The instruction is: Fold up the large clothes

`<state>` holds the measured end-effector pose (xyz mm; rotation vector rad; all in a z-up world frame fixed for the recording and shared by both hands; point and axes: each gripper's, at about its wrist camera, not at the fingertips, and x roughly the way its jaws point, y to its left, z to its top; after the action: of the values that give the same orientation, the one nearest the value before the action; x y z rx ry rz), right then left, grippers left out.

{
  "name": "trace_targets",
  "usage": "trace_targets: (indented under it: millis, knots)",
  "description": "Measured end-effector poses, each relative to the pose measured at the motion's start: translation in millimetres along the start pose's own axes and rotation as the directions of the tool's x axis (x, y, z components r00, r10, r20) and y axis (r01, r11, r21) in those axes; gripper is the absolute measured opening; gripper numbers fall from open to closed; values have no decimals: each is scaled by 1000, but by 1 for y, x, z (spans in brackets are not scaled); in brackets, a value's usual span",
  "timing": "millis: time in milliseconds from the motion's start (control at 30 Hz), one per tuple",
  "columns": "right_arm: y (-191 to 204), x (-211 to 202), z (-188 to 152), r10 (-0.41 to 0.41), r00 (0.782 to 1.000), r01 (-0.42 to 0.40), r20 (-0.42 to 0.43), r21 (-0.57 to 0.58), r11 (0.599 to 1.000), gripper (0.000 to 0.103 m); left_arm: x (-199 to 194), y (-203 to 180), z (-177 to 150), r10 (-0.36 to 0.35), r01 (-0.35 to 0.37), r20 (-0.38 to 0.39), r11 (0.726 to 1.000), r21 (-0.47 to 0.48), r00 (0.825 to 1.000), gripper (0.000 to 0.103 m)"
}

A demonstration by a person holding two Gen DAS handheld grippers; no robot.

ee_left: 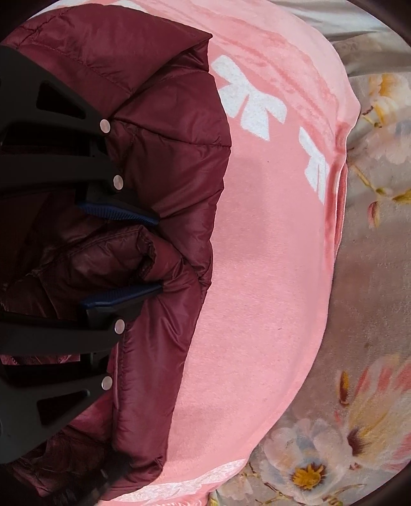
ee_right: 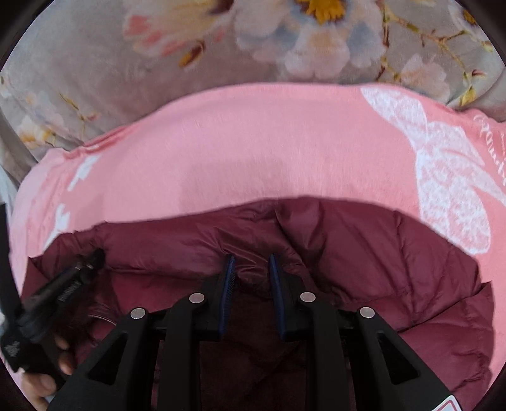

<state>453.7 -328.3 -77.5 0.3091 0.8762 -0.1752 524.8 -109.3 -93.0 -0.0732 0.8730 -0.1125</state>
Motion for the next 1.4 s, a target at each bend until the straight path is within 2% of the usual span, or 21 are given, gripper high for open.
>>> trace_targets:
  millis: [233,1300,1367,1400]
  knots:
    - [22,5,-10,-126,991,129,37,-111,985,20,1,-3,-1,4,-4,8,1000,5,1000,38]
    - [23,9,-9,-157,987,161,37,-118,980,22,3,-8,-1,52,-52,4,997,62,999,40]
    - [21,6,-9,-144,989,148,43,-106,983,23,1,-7,-1,54,-54,8,997,57,999,42]
    - [18,2,-11,-130,990,134,49,-91,987,24,-1,-5,-1,51,-52,12,998,47,999,46]
